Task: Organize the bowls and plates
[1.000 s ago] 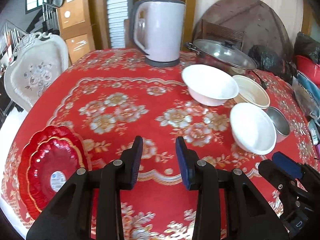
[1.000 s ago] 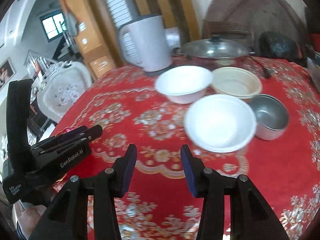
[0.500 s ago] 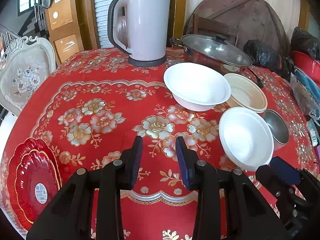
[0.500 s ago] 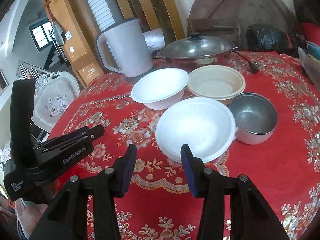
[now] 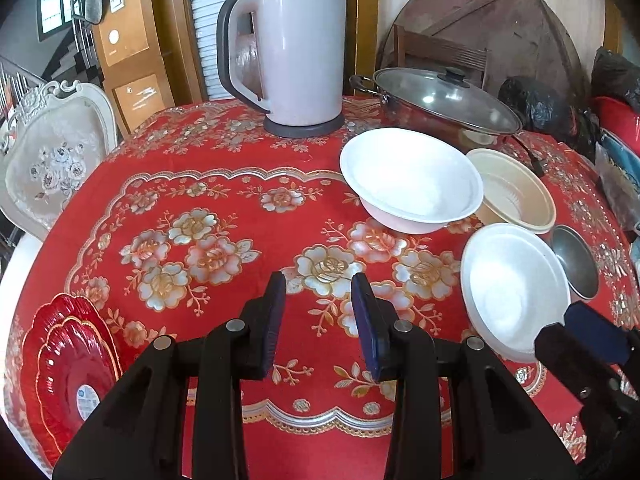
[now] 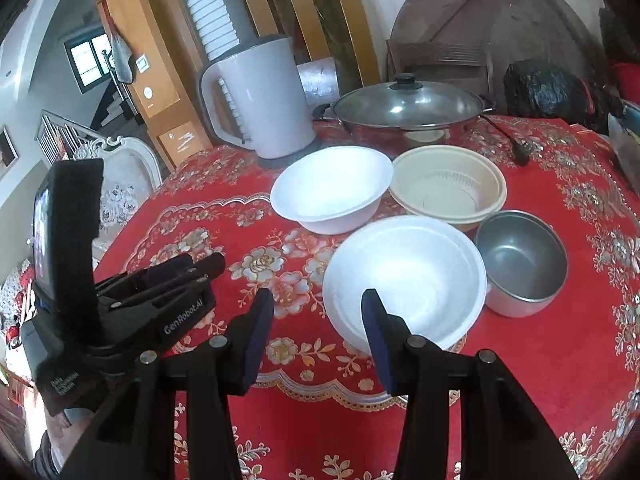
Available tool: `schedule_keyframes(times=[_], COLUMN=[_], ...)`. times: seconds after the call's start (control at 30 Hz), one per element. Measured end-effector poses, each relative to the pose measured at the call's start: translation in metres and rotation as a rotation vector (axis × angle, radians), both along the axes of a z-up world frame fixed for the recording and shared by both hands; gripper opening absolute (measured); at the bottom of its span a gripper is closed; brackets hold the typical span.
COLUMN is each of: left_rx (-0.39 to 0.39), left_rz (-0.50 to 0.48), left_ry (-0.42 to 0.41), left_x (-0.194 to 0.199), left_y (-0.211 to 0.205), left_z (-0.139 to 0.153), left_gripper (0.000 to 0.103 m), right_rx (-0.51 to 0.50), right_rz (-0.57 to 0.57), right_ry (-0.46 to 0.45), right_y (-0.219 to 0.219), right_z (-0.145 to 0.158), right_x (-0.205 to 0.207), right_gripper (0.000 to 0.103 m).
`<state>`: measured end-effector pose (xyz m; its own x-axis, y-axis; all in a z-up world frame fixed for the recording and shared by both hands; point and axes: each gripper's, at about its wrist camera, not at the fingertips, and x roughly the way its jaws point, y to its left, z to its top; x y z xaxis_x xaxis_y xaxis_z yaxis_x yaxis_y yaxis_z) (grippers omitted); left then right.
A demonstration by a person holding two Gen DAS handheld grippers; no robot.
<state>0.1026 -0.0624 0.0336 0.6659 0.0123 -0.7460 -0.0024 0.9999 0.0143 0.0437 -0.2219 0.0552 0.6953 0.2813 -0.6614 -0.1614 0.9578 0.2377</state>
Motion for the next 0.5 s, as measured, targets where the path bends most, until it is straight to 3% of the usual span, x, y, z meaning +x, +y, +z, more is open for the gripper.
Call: schedule_keyframes(times=[0.5], left_rx=[0.006], left_rz=[0.015], left_ry=[0.004], left_x=[0.019], left_y=[0.004], left_z=[0.001], left_gripper=[0.034], right_rx=[0.011], right_rz=[0.006], right_ry=[-0.006], right_y=[0.001], right_z=[0.004], right_x=[0.024], right_gripper=[0.046])
